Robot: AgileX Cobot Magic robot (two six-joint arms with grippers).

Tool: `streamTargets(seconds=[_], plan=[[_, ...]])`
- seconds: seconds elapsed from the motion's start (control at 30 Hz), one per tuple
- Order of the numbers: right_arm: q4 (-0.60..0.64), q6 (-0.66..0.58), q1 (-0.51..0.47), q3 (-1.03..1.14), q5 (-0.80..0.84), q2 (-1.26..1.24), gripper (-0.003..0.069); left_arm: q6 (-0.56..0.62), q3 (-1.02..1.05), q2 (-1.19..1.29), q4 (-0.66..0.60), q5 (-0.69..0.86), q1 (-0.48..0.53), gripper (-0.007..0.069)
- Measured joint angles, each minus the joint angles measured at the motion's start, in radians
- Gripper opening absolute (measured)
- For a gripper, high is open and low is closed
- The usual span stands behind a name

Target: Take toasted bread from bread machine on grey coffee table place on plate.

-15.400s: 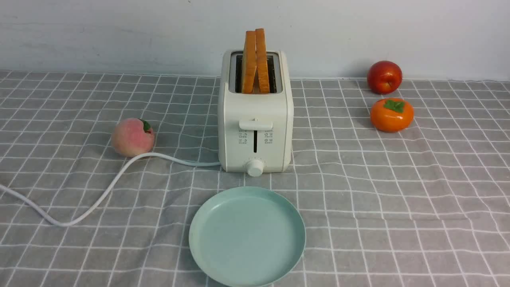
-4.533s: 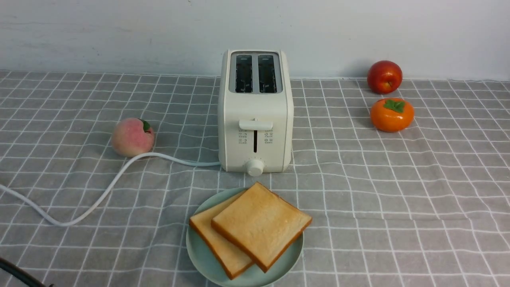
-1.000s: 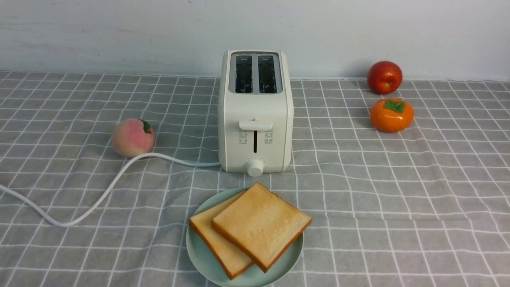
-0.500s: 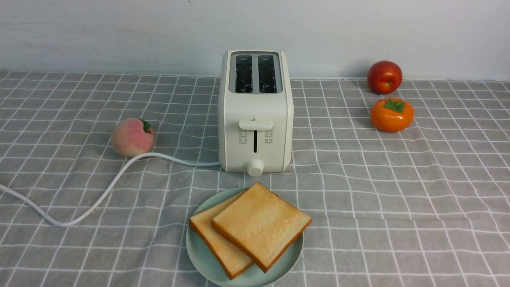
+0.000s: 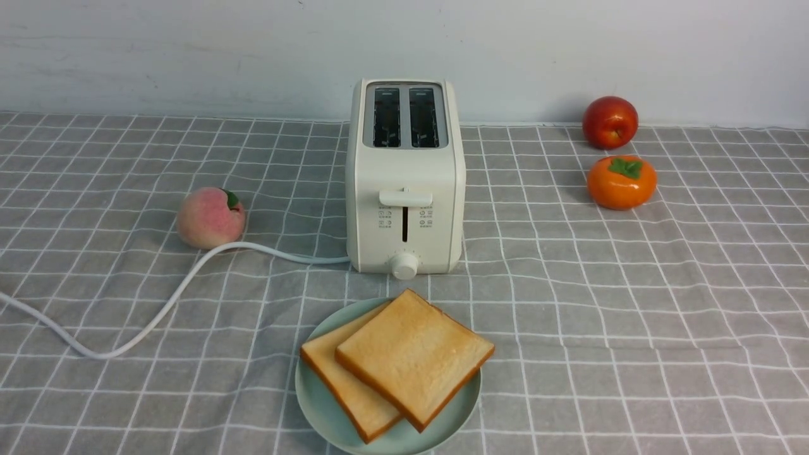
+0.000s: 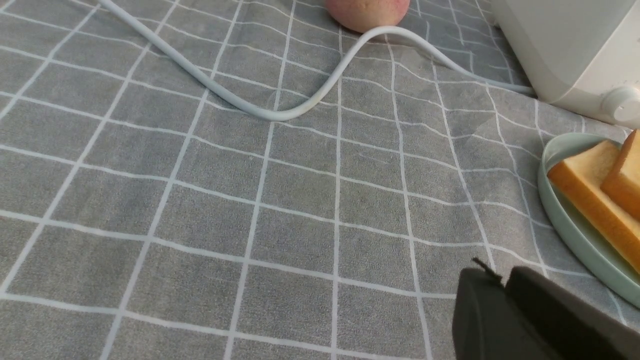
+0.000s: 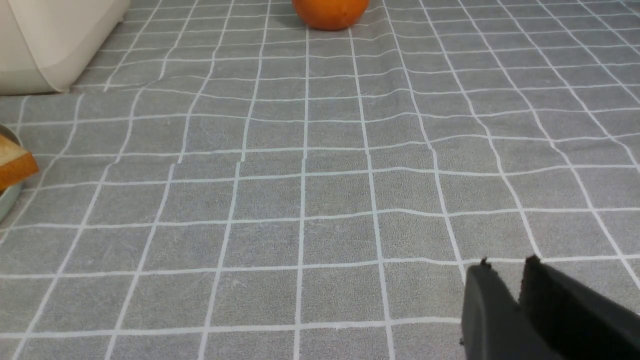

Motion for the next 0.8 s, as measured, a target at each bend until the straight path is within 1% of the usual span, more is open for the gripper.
streamTargets(seconds=[0.8], plan=[[0.0,0.0,0.0,0.0,0.0,0.0,0.0139,0.0,0.0,0.0,0.0,0.0,0.0,0.0074]])
